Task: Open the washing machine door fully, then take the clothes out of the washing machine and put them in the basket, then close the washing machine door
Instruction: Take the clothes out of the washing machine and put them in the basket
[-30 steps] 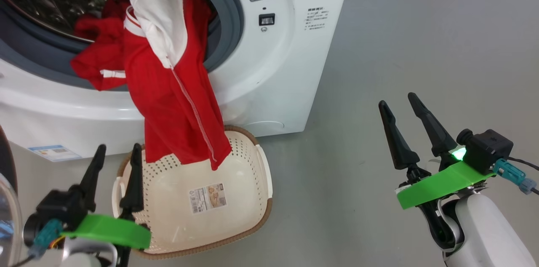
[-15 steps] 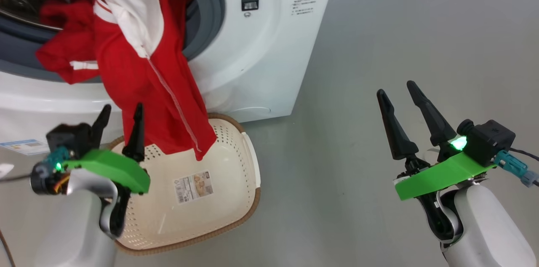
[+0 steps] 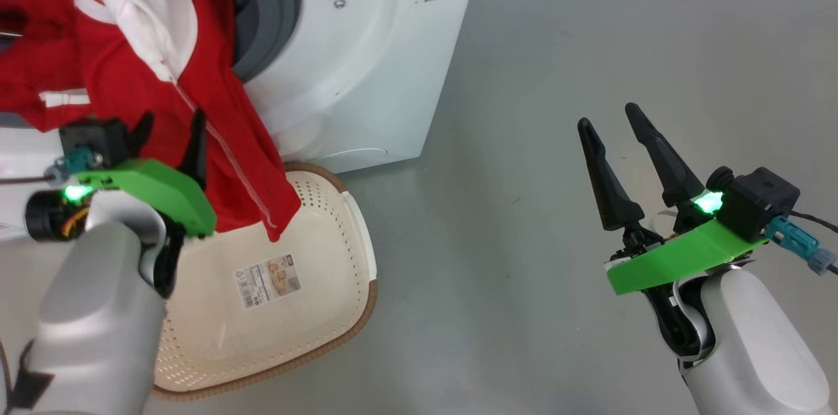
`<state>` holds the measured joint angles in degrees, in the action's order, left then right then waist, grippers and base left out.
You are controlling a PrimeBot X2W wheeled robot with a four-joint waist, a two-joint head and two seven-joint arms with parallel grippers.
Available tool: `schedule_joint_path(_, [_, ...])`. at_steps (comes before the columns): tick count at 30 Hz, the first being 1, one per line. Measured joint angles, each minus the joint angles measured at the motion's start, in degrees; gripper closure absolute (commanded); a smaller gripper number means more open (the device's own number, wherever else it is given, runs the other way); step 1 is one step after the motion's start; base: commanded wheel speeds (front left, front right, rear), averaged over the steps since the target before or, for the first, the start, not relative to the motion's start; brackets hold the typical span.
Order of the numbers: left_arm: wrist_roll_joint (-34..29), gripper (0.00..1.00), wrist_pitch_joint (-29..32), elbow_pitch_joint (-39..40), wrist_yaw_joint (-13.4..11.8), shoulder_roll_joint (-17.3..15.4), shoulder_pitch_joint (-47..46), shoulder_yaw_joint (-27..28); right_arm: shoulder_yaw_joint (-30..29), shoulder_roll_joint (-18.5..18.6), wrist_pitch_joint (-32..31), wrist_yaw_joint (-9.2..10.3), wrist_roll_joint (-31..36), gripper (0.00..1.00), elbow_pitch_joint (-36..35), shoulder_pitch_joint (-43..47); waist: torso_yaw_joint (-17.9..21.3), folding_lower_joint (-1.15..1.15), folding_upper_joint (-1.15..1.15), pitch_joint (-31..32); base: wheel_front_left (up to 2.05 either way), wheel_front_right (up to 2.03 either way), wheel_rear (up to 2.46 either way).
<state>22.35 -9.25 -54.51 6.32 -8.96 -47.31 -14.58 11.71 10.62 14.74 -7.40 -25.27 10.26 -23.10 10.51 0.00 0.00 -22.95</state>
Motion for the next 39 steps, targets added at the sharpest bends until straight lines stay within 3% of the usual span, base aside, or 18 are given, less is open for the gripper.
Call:
schedule_joint_path(8, [0.59, 0.0, -0.44, -6.65, 0.55, 0.1, -8.48, -0.22, 0.02, -0.41, 0.0, 0.0, 0.02, 0.0, -0.29, -0.31, 1.08, 0.0, 0.0, -1.16, 0.0, 0.0, 0.0])
schedule_joint_path(19, [4.37, 0.0, 7.83, -15.44, 0.99, -0.69, -16.81, 0.62, 0.0, -1.69, 0.0, 0.0, 0.08, 0.0, -0.66, -1.82, 2.79, 0.0, 0.0, -3.88, 0.0, 0.0, 0.0])
schedule_joint_path(26, [5.22, 0.0, 12.03, -17.06, 1.0, -1.6, -19.56, -0.12, -0.18, -1.93, 0.0, 0.0, 0.1, 0.0, -0.7, -1.86, 3.4, 0.0, 0.0, -5.25, 0.0, 0.0, 0.0])
schedule_joint_path(28, [5.33, 0.95, 12.21, -17.39, 1.0, -1.65, -20.01, -0.35, -0.27, -2.0, 0.0, 0.0, 0.16, 0.0, -0.69, -1.88, 3.38, 0.0, 0.0, -5.4, 0.0, 0.0, 0.0])
schedule_joint_path(29, [5.37, 1.0, 12.21, -17.49, 1.01, -1.6, -20.09, -0.45, -0.35, -2.0, 0.0, 0.0, 0.36, 0.0, -0.69, -1.88, 3.33, 0.0, 0.0, -5.42, 0.0, 0.0, 0.0])
schedule_joint_path(39, [6.35, 1.0, 9.78, -16.63, 1.07, -0.88, -19.54, -2.96, -0.88, -2.0, 0.0, 0.0, 0.69, 0.0, -0.37, -1.93, 2.19, 0.01, 0.0, -4.66, 0.0, 0.0, 0.0])
